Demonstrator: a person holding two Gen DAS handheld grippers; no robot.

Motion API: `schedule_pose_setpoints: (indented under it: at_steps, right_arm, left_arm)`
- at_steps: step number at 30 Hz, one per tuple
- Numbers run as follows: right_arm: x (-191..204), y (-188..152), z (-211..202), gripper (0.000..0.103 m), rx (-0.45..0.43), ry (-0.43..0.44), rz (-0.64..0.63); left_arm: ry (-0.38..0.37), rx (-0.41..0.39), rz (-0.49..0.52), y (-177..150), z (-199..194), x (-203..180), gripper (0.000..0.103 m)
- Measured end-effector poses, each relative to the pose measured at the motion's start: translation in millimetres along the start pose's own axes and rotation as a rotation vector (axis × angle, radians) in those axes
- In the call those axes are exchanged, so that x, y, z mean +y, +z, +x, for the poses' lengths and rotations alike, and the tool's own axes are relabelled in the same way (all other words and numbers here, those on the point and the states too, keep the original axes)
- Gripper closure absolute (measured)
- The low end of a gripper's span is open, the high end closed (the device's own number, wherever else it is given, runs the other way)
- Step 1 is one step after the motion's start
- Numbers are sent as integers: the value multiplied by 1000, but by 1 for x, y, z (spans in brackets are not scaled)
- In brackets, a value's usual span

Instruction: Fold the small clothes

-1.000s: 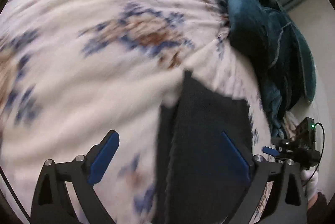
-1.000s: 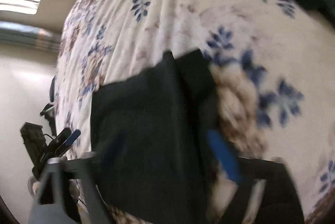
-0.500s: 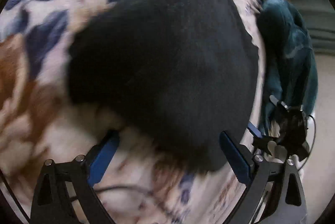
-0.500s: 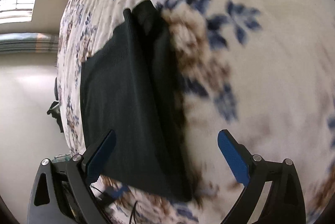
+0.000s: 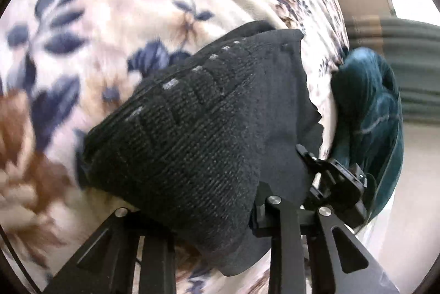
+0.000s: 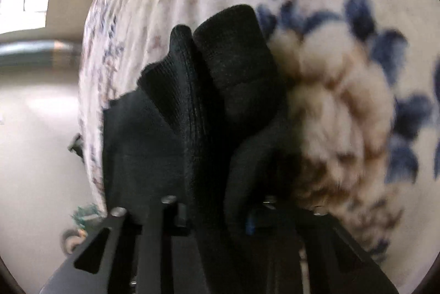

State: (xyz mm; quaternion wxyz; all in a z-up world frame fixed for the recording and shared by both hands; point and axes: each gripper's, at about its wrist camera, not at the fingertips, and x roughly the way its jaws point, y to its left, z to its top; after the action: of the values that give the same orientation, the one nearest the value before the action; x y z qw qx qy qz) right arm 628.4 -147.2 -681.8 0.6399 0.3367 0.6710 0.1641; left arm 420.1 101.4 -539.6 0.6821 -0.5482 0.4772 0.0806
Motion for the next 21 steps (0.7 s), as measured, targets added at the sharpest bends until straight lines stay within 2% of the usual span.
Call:
schedule_pose_setpoints:
  at_steps: [2, 4, 7, 9, 10, 11, 13, 14, 15, 16, 17, 19, 20, 21]
  right_arm:
    - [-1, -13, -14, 84, -26, 45, 31]
    - [2, -37, -28, 84, -47, 28, 18]
    - [-11, -100, -54, 85, -61, -17, 97]
    - [-23, -147, -65, 85, -48, -4, 197]
    - [-23, -163, -65, 85, -38, 2, 223]
    - [-26, -186, -64, 84, -18, 19, 261]
    - [-35, -208, -52, 79, 36, 52, 306]
    - [-46, -212, -47, 67, 36, 22, 336]
    - [-52, -214, -46, 60, 14, 12, 347]
    - [-61, -209, -46, 54, -47, -6, 340]
    - [-66, -204, -46, 42, -87, -21, 333]
    - [-73, -191, -39, 39, -126, 15, 329]
    - [-75, -184, -31, 37, -127, 62, 345]
    - [-73, -179, -25, 39, -135, 97, 337]
  left_arm:
    - [7, 13, 37, 6, -7, -2, 80]
    - [12, 25, 84, 14, -19, -4, 80]
    - [-8, 88, 201, 29, -30, -3, 80]
    - [-21, 177, 293, 45, -22, -4, 79]
    - [1, 227, 337, 54, -12, -1, 74]
    - [30, 277, 372, 62, -1, 6, 62]
    - [49, 333, 349, 68, 12, 23, 40]
    - [39, 336, 338, 67, 14, 28, 40]
    - [31, 330, 330, 65, 16, 31, 40]
    - [20, 316, 332, 58, 17, 33, 40]
    - [13, 309, 335, 50, 20, 33, 40]
    - [22, 269, 343, 34, 21, 34, 42]
    - [33, 223, 365, 27, 21, 31, 47]
    - [35, 197, 382, 24, 19, 28, 56]
